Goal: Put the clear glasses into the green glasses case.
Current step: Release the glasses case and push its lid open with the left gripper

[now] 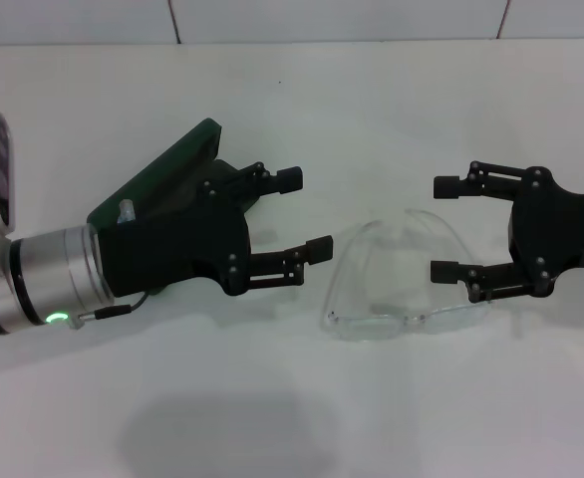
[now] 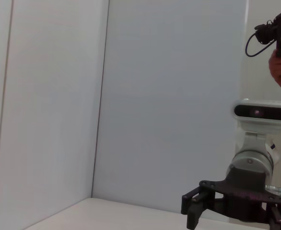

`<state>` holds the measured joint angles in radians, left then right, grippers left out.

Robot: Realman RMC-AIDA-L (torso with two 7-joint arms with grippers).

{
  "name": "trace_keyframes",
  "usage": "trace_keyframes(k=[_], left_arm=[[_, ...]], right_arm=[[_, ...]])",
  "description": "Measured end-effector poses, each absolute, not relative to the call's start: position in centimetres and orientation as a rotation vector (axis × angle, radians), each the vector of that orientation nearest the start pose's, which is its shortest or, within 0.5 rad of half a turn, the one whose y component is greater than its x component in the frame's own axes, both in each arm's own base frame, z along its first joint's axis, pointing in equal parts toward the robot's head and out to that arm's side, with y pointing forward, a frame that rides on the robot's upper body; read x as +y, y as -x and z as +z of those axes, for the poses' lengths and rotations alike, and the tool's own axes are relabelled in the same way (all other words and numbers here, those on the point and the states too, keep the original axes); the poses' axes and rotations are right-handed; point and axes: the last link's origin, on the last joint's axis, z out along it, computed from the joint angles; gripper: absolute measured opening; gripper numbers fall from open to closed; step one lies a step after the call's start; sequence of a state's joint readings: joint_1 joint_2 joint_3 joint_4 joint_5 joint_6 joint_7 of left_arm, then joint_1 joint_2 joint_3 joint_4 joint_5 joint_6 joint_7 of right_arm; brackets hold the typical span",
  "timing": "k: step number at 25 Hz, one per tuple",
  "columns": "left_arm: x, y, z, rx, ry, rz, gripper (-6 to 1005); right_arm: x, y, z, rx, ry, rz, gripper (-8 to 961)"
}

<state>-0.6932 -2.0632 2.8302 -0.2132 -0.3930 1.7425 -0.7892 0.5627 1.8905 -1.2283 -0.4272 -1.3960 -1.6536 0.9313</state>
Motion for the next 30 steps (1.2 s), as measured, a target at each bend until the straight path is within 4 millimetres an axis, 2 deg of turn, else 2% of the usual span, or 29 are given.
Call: trace_keyframes(k=[8, 14, 16, 21, 22, 25, 30], left_arm=[[30.2, 24.0, -4.0, -0.271, 2.681, -1.103, 881], [31.1, 24.1, -4.0, -0.295, 2.648, -1.067, 881], [32.0, 24.2, -3.4, -0.323, 2.623, -1.048, 880], [34.8, 24.5, -0.3, -0.401, 2.587, -0.933, 878], [34.8, 24.5, -0.3, -0.401, 2.587, -0.933, 877], [36.5, 25.1, 2.0, -0.471, 2.570, -0.751, 875], [37.5, 26.5, 3.6, -0.598, 2.555, -0.535, 856]], right_arm=[[32.3, -23.8, 1.2, -0.020, 2.815, 0.931, 872], [32.2, -23.7, 1.2, -0.037, 2.812, 0.936, 872], [32.1, -23.8, 1.2, -0.038, 2.808, 0.933, 872], [32.1, -23.8, 1.2, -0.036, 2.805, 0.931, 871], [32.0, -23.9, 1.2, -0.033, 2.804, 0.930, 871], [32.0, -24.0, 1.3, -0.032, 2.804, 0.928, 871], [32.1, -23.9, 1.3, -0.034, 2.803, 0.927, 871]])
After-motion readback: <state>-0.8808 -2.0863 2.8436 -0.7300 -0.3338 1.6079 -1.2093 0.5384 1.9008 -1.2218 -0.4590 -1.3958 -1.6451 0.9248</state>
